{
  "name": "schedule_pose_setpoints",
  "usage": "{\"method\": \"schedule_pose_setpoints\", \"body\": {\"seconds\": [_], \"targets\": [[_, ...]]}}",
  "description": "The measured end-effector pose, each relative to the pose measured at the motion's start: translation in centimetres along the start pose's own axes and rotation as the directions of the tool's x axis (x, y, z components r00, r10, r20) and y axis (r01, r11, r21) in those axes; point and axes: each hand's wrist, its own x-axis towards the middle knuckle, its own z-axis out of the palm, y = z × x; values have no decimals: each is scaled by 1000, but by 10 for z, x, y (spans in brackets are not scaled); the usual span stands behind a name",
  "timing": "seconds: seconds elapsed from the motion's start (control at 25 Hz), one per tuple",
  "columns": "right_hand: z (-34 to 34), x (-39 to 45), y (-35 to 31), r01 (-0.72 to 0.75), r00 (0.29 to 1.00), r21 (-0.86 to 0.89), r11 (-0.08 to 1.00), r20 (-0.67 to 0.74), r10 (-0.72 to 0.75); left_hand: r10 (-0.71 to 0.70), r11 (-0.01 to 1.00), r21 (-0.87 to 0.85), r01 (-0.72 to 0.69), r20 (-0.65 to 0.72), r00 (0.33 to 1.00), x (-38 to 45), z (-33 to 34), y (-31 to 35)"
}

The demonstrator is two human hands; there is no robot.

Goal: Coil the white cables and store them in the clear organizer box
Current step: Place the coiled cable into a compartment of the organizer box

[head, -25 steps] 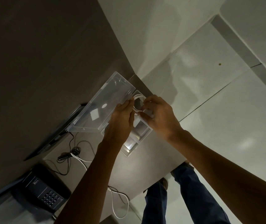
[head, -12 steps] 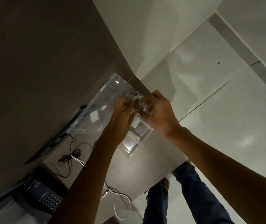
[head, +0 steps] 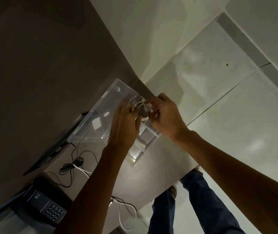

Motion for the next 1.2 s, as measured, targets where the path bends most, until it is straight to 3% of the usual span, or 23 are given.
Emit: {"method": "schedule_pose_setpoints", "body": {"seconds": [0.12,0.28,0.44,0.56,0.76,0.92,1.04,1.2], "targets": [[2,2,-1,-15,1000,-37,999,-23,14,7,987,159,2,-53,999,-3,4,3],[2,8,-3,-114,989,59,992,-89,119,-45,971,234,51,-34,998,-3,12,12],[5,19,-12,-214,972,78,974,-77,220,-30,998,52,35,-79,996,-13,18,19],[2,23,-11,-243,968,79,967,-48,248,-16,998,-67,3,-193,981,-24,21,6],[-7,16,-4,-239,970,154,959,2,242,0,991,-133,-33,-241,970,-32,24,3],[-9,15,-3,-219,976,106,970,13,219,-117,969,-243,46,-288,950,-25,19,6],[-7,19,-2,-231,973,65,971,7,231,-208,937,-325,128,-226,952,-19,14,10],[-2,23,1,-229,973,17,973,2,229,-234,972,-55,230,-90,968,-10,9,12]]}}
